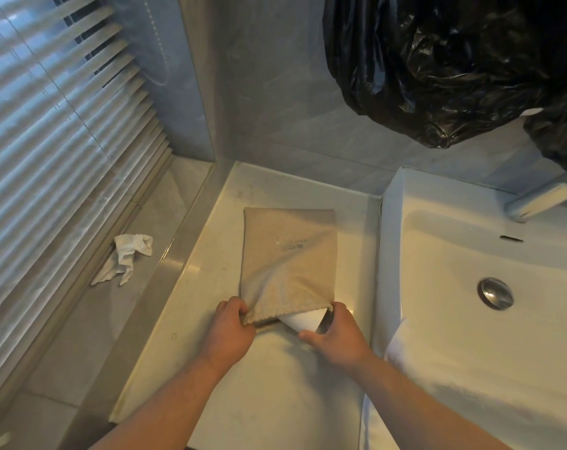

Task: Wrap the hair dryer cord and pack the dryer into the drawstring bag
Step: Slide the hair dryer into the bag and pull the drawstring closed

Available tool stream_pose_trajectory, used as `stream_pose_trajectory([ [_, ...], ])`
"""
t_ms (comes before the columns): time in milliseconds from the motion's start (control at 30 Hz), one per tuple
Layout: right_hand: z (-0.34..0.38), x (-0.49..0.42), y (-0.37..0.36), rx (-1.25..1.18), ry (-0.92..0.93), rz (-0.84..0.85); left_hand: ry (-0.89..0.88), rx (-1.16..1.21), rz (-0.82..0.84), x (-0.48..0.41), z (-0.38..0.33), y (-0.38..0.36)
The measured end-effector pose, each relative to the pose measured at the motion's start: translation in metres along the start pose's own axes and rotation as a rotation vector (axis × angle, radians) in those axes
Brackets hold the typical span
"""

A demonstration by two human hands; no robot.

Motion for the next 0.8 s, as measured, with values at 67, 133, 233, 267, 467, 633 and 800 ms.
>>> stream_pose_trajectory([
  [67, 0.001, 0.003, 0.002, 0.021, -0.02, -0.011, -0.018, -0.027, 0.015, -0.001, -0.001, -0.001],
  [133, 0.0, 0.004, 0.005, 0.055, -0.042, -0.048, -0.021, -0.048, 0.029, -0.001, -0.001, 0.0],
  [233, -0.001, 0.001, 0.015, 0.116, -0.08, -0.127, -0.034, -0.047, 0.029, 0.0, -0.001, 0.003],
  [267, -0.002, -0.001, 0.019, 0.119, -0.093, -0.148, -0.034, -0.04, 0.018, -0.001, 0.001, 0.006],
  [467, 0.003, -0.003, 0.013, 0.049, -0.06, 0.046, 0.059, 0.166, 0.144, -0.003, 0.013, 0.002],
  [633, -0.018, -0.006, 0.014, -0.461, -0.3, -0.059, 0.306, 0.449, 0.19, -0.012, 0.016, 0.002],
  [800, -0.02, -0.015, -0.002, -0.507, -0.431, 0.075, 0.33, 0.461, 0.268, -0.028, 0.004, -0.014],
])
Point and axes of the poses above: each hand's wrist, its own x-axis away from the middle knuckle, its own y-axis out of the back of the hand, z = x × y, the point moved 6 cm from there along -x, towards the middle knuckle, and after that the axes turned 7 degrees about y, right-handed, at the moved point
